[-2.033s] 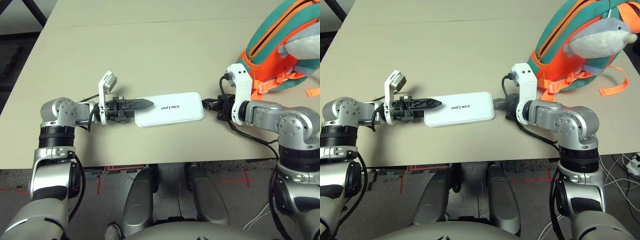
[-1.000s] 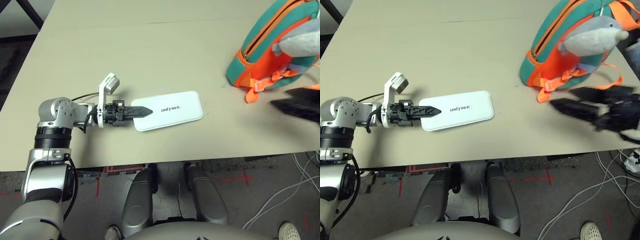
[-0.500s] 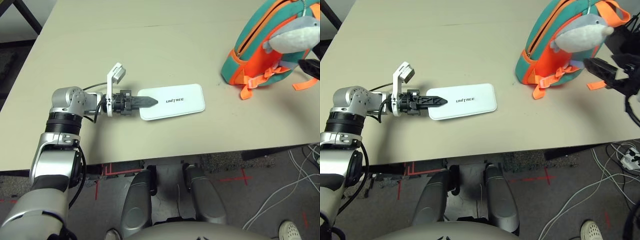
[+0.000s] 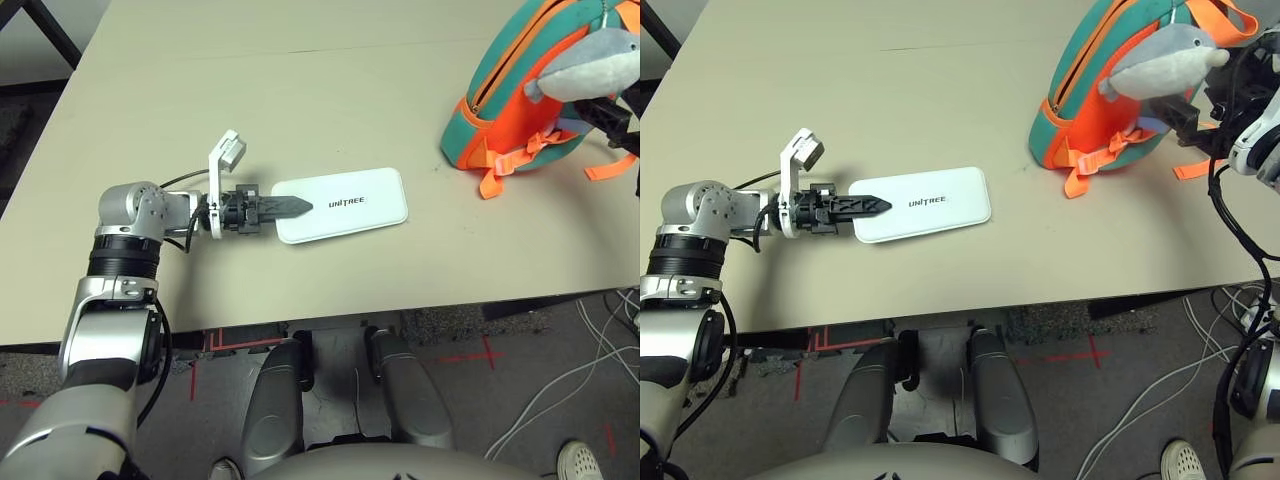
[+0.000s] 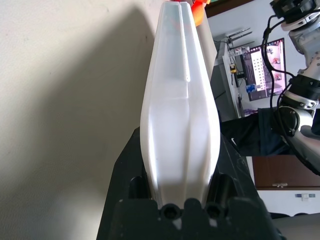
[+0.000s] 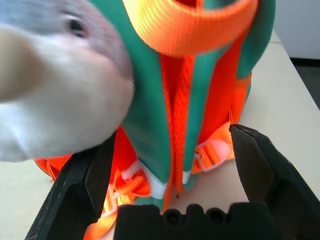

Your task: Put the pencil case into the backpack and zip it.

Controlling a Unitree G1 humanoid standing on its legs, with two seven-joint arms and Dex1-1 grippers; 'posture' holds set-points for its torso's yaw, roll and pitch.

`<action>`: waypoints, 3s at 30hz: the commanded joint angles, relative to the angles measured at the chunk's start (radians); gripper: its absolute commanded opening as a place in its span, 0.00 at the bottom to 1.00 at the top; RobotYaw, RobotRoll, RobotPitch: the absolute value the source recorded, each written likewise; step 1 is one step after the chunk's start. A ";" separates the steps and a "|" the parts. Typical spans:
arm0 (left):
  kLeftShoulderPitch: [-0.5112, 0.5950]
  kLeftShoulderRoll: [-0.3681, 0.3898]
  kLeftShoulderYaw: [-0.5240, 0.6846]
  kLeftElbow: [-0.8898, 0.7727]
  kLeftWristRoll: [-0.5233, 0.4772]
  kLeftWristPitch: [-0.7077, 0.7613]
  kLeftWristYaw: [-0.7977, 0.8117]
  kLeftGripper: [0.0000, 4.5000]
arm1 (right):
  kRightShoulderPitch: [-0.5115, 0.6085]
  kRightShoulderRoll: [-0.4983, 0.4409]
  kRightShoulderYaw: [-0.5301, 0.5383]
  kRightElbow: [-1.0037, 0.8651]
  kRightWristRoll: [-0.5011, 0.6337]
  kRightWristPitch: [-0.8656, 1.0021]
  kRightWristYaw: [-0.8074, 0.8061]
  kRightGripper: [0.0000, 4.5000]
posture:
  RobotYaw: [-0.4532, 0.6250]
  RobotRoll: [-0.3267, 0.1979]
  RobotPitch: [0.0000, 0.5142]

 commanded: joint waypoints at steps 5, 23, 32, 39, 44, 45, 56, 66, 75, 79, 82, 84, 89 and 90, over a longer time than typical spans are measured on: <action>0.010 0.002 0.000 0.015 0.055 -0.012 0.074 0.29 | -0.029 0.050 0.021 0.050 -0.018 -0.021 0.035 1.00 | 0.26 0.62 0.51; 0.017 -0.002 0.004 0.011 0.055 -0.011 0.079 0.29 | -0.082 -0.037 0.005 -0.144 0.129 0.285 0.140 0.02 | 0.26 0.62 0.53; 0.010 -0.015 -0.009 0.045 0.071 -0.040 0.076 0.29 | -0.210 -0.204 -0.172 -0.342 0.448 0.736 0.202 0.02 | 0.23 0.62 0.51; -0.025 -0.033 -0.040 0.104 0.089 -0.075 0.058 0.29 | -0.091 -0.333 -0.319 -0.365 0.744 0.781 0.164 0.02 | 0.18 0.62 0.51; -0.059 -0.040 -0.070 0.159 0.110 -0.106 0.030 0.29 | 0.021 -0.395 -0.419 -0.364 0.989 0.769 0.051 0.02 | 0.14 0.62 0.51; -0.067 -0.042 -0.075 0.173 0.115 -0.113 0.024 0.29 | 0.057 -0.411 -0.432 -0.359 1.045 0.747 0.015 0.02 | 0.13 0.62 0.50; -0.190 0.007 -0.102 0.265 0.178 -0.230 -0.064 0.29 | 0.549 -0.439 -0.636 -0.426 1.357 0.625 -0.209 0.02 | 0.14 0.62 0.50; -0.668 0.130 -0.162 0.516 0.371 -0.537 -0.329 0.29 | 0.686 -0.352 -0.612 -0.493 1.063 0.567 -0.046 0.02 | 0.19 0.62 0.53; -0.775 0.023 -0.166 0.570 0.453 -0.757 -0.536 0.29 | 0.645 -0.360 -0.516 -0.477 0.903 0.469 0.082 0.02 | 0.20 0.62 0.53; -0.785 -0.027 -0.177 0.556 0.451 -0.773 -0.573 0.29 | 0.638 -0.357 -0.511 -0.477 0.880 0.468 0.104 0.02 | 0.19 0.62 0.53; -0.787 -0.057 -0.194 0.532 0.420 -0.761 -0.574 0.29 | 0.632 -0.354 -0.509 -0.477 0.870 0.469 0.110 0.02 | 0.18 0.62 0.53; -0.785 -0.065 -0.209 0.514 0.400 -0.754 -0.574 0.29 | 0.629 -0.354 -0.508 -0.477 0.868 0.470 0.112 0.02 | 0.18 0.62 0.53; -0.779 -0.074 -0.280 0.456 0.329 -0.748 -0.574 0.29 | 0.624 -0.345 -0.506 -0.482 0.876 0.470 0.099 0.02 | 0.16 0.62 0.54; -0.776 -0.069 -0.297 0.444 0.314 -0.751 -0.574 0.29 | 0.623 -0.344 -0.504 -0.482 0.877 0.470 0.097 0.02 | 0.16 0.62 0.55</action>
